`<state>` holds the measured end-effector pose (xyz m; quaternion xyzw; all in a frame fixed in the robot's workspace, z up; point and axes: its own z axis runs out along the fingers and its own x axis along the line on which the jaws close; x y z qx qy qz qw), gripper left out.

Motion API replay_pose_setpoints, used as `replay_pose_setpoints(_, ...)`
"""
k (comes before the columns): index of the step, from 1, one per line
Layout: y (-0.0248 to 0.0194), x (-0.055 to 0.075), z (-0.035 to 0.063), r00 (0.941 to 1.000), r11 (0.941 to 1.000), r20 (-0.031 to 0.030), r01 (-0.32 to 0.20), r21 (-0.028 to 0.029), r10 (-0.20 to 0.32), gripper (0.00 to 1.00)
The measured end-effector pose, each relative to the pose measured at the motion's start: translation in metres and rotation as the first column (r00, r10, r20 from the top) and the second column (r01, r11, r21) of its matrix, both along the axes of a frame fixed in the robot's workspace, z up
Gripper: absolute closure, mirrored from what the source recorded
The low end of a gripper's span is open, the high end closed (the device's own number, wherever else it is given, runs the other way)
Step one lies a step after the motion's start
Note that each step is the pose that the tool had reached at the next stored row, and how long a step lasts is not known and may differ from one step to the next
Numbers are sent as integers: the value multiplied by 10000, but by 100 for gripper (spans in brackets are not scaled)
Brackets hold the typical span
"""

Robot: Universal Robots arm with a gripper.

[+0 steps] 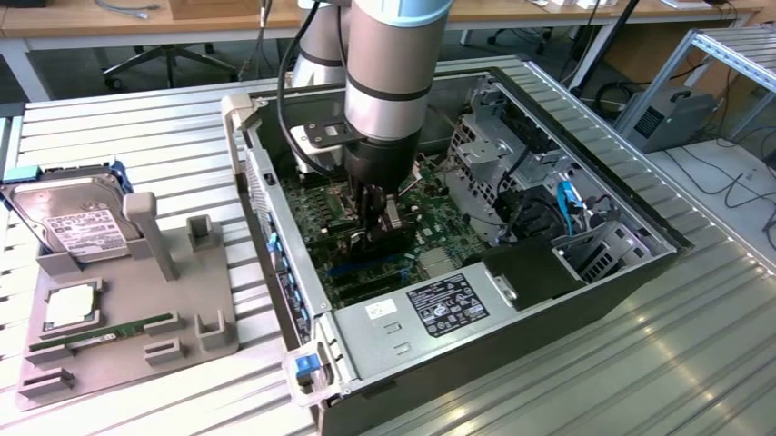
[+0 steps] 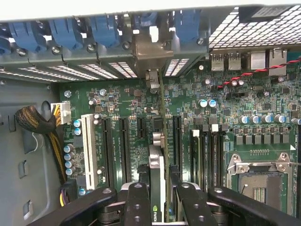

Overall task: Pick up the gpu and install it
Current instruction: 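Insert the gpu into the slot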

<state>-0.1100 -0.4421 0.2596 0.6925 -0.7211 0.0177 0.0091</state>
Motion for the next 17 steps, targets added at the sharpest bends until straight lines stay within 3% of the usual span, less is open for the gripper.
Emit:
replay_pose_setpoints(6,0,0,-1,10000,10000,3,1,3,-1,73)
replay_pose_setpoints(9,0,0,-1,10000,10000,1,0,1,0,67)
replay_pose_setpoints(10,0,0,-1,10000,10000,1,0,1,0,60)
replay_pose_setpoints(12,0,0,0,10000,10000,0,0,0,0,60)
replay_pose_setpoints(17,5,0,98,10000,10000,0,-1,-1,1,60)
